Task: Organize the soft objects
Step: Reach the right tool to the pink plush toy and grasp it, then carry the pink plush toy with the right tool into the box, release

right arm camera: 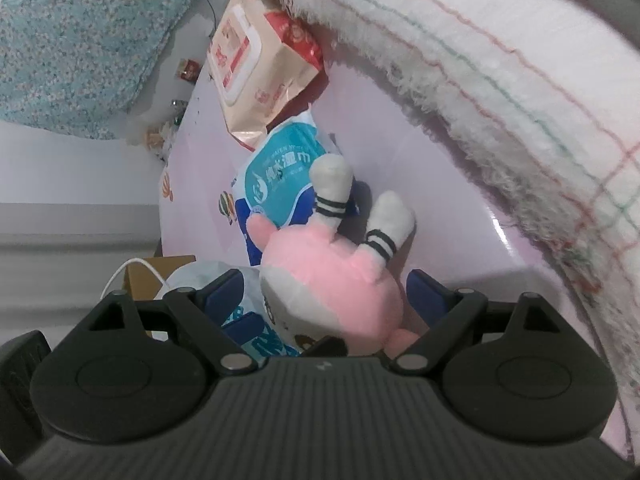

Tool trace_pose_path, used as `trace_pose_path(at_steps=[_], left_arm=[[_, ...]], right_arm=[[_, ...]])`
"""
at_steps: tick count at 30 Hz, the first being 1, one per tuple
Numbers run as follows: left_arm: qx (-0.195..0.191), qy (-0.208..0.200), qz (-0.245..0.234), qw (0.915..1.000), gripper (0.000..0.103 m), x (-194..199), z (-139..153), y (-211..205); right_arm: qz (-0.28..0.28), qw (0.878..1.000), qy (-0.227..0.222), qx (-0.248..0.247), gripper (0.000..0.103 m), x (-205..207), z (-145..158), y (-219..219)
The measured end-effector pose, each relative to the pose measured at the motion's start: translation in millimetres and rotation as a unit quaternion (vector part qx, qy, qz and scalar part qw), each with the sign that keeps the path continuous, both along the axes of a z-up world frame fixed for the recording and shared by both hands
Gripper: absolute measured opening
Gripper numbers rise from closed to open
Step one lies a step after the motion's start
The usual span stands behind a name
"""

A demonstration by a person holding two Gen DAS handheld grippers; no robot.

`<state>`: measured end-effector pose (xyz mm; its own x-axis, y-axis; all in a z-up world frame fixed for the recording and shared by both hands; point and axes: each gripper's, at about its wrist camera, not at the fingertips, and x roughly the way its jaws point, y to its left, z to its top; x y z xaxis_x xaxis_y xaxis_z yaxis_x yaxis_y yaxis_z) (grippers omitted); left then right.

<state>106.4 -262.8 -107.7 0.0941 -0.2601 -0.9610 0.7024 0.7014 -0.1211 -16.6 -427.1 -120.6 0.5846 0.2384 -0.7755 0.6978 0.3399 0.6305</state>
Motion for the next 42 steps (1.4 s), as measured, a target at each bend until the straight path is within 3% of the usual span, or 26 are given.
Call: trace_pose_path(at_steps=[5,14,29,42], left_arm=[[-0.009,0.01,-0.005,0.9999,0.086,3.4,-3.7,-6.3],[-0.009,0.003,-0.009,0.9999,0.082,1.4,-2.6,-13.8],[-0.031,-0.011,-0.025,0.9992,0.081,-19.6,24.0,-6.2],[-0.06,-0.015,-0.022,0.9979,0.081,-31.5,46.1,25.8]], right_arm=[[-0.008,1.0,0.005,0.008,0.088,8.9,-11.9,-1.2],[-0.028,0.999,-0.006,0.015,0.077,9.8,-24.0,-3.1],[-0.049,0.998,-0.026,0.014,0.076,-10.7,-6.8,3.4],[-0.072,0.996,-0.05,0.009,0.076,-31.4,10.2,33.5]])
